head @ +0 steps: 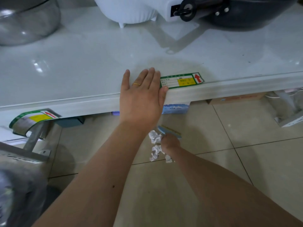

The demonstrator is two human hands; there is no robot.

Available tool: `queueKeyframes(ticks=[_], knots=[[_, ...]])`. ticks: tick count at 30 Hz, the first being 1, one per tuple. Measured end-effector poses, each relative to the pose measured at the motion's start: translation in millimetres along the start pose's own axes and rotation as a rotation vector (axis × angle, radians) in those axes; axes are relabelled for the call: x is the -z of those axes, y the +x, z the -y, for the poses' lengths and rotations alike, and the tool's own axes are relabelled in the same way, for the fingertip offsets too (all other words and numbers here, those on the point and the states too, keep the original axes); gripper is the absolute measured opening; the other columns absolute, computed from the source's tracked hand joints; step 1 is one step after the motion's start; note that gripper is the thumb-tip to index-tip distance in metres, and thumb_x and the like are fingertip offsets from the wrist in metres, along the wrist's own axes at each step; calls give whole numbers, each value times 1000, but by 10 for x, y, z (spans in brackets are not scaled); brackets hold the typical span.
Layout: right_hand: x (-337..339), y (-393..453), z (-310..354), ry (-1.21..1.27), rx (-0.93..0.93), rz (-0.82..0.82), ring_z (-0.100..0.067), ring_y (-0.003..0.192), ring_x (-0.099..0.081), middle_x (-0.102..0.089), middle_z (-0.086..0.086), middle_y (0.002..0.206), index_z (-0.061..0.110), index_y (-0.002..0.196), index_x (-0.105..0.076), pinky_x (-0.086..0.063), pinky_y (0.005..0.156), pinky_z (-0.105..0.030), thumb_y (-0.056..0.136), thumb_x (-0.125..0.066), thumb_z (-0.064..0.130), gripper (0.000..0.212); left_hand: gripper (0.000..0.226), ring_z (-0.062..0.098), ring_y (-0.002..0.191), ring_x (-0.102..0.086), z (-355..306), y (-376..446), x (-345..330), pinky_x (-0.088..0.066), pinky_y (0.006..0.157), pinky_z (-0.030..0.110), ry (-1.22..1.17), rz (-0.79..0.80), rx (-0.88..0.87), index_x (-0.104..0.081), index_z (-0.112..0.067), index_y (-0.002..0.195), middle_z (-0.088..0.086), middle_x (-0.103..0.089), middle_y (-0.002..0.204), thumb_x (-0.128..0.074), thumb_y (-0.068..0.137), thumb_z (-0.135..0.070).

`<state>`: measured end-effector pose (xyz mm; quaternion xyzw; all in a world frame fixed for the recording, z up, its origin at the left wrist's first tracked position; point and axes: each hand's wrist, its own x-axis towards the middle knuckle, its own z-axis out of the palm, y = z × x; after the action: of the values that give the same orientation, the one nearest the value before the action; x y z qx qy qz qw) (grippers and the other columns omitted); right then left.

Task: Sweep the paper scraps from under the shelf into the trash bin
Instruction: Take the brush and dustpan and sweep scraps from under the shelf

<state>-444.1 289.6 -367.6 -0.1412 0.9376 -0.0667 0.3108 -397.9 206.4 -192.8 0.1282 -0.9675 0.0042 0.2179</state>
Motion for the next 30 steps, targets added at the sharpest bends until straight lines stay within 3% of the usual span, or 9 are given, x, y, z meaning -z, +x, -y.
queueKeyframes(ticks=[4,8,12,17,21,25,30], knots=[[-120,-123,6,13,51,-10,-26,132,-48,-51,-13,140,1,134,-48,-39,106,-30,99,-39,10,38,59,23,129,-51,6,-3,-6,-22,114,49,14,0,-2,-51,-7,133,9,-56,136,-17,95,-36],[-150,-202,-124,194,37,-183,-28,123,-50,-52,-16,133,3,132,-46,-41,100,-34,100,-32,13,37,63,21,134,-45,-9,-4,10,-15,116,47,10,8,0,-46,-8,137,7,-51,142,-10,94,-38],[-113,-127,-507,256,-56,-287,-32,118,-54,-52,-19,130,3,138,-40,-44,96,-36,100,-32,12,40,60,23,124,-56,0,5,-43,-27,112,50,50,-104,-19,-56,-6,128,9,-61,131,-15,98,-37],[-189,-63,-1087,249,-254,-249,-35,125,-49,-46,-22,138,2,146,-31,-42,100,-39,102,-27,13,46,57,25,121,-59,-2,-3,-118,-29,110,51,39,-184,-32,-57,-5,126,10,-63,128,-17,99,-34],[-313,-58,-1326,240,-284,-221,-37,124,-49,-46,-21,137,5,145,-30,-43,98,-42,102,-24,17,45,60,23,117,-62,30,-1,-207,-32,109,48,76,-301,-63,-60,-7,123,9,-67,123,-13,99,-35],[-424,-39,-1362,213,-308,-97,-33,133,-43,-38,-16,148,10,152,-17,-38,107,-41,102,-19,19,50,57,22,115,-63,42,7,-268,-33,109,47,105,-370,-76,-62,-8,122,8,-68,121,-16,100,-34],[-535,12,-1343,243,-327,-19,-31,129,-48,-47,-14,141,4,139,-41,-41,107,-40,100,-30,16,42,54,22,115,-63,55,15,-290,-33,108,48,109,-380,-77,-62,-8,121,7,-68,120,-19,99,-32]])
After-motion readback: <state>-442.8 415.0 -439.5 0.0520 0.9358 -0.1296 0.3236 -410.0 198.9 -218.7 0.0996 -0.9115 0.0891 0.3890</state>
